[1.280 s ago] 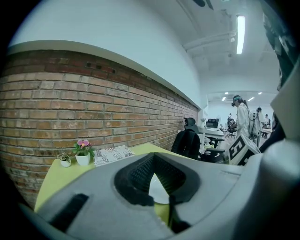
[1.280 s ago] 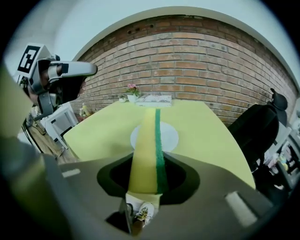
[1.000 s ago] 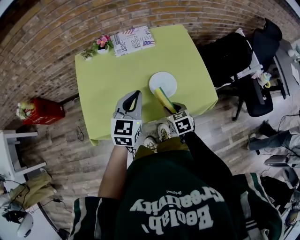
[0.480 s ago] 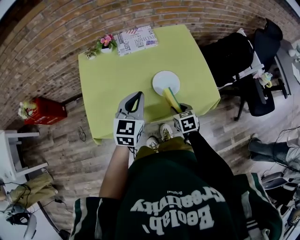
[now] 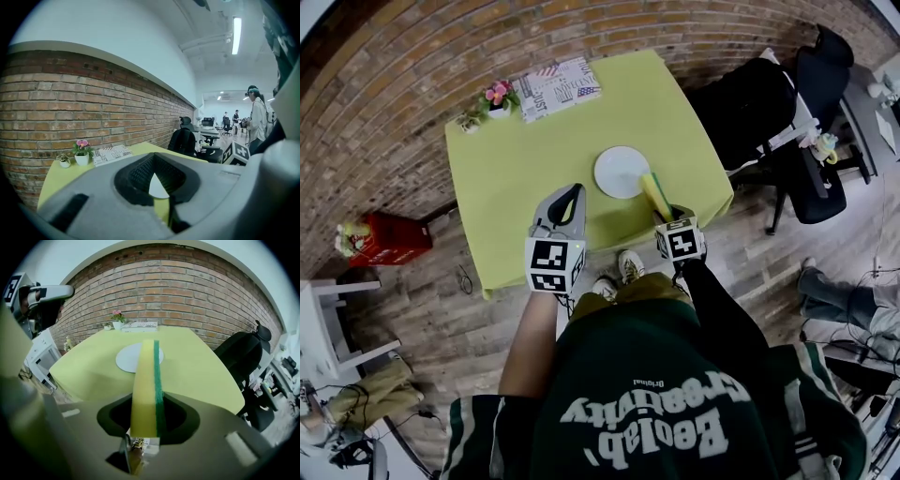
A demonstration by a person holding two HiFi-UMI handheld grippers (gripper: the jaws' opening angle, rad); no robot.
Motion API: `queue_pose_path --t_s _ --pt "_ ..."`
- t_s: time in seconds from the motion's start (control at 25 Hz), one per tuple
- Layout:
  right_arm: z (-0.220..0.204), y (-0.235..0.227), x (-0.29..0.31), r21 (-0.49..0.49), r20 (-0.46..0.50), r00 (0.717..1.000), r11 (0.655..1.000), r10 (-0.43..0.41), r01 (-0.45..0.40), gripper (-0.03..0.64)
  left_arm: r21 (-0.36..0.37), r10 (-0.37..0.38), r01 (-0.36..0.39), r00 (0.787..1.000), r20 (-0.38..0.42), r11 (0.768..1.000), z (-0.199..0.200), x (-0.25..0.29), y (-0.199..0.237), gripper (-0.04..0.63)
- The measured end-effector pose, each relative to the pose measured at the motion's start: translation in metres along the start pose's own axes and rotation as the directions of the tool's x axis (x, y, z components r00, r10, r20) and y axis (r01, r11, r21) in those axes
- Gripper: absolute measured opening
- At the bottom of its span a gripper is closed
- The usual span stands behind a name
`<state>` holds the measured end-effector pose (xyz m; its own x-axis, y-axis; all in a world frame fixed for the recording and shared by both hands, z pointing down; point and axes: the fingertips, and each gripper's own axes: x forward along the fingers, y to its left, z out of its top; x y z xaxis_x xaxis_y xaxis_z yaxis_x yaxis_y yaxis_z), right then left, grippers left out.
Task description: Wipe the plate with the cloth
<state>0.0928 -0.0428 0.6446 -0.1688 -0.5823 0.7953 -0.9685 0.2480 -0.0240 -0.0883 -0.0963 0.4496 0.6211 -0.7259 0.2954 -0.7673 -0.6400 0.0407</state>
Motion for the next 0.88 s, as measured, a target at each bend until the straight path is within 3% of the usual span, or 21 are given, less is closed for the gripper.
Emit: queue_pose_path --t_s 0.24,0.48,0.88 --pt "0.008 -0.001 -0.003 0.019 0.061 0.998 0.999 0.035 -0.036 0.141 -0.002 -0.004 0.004 1.0 -0.004 1.0 0.001 0.012 0.003 0.003" --pt "0.057 0.0 -0.007 0.025 0.198 0.977 0.996 0.076 -0.083 0.133 -0.017 0.014 -0.014 1.0 -0.011 1.0 0.002 0.024 0.012 0.003" --pt "0.107 0.046 0.03 -0.086 0.156 0.963 0.974 0.221 -0.209 0.13 -0.021 0.078 -0.079 0.996 -0.04 0.997 -0.005 0.031 0.031 0.003"
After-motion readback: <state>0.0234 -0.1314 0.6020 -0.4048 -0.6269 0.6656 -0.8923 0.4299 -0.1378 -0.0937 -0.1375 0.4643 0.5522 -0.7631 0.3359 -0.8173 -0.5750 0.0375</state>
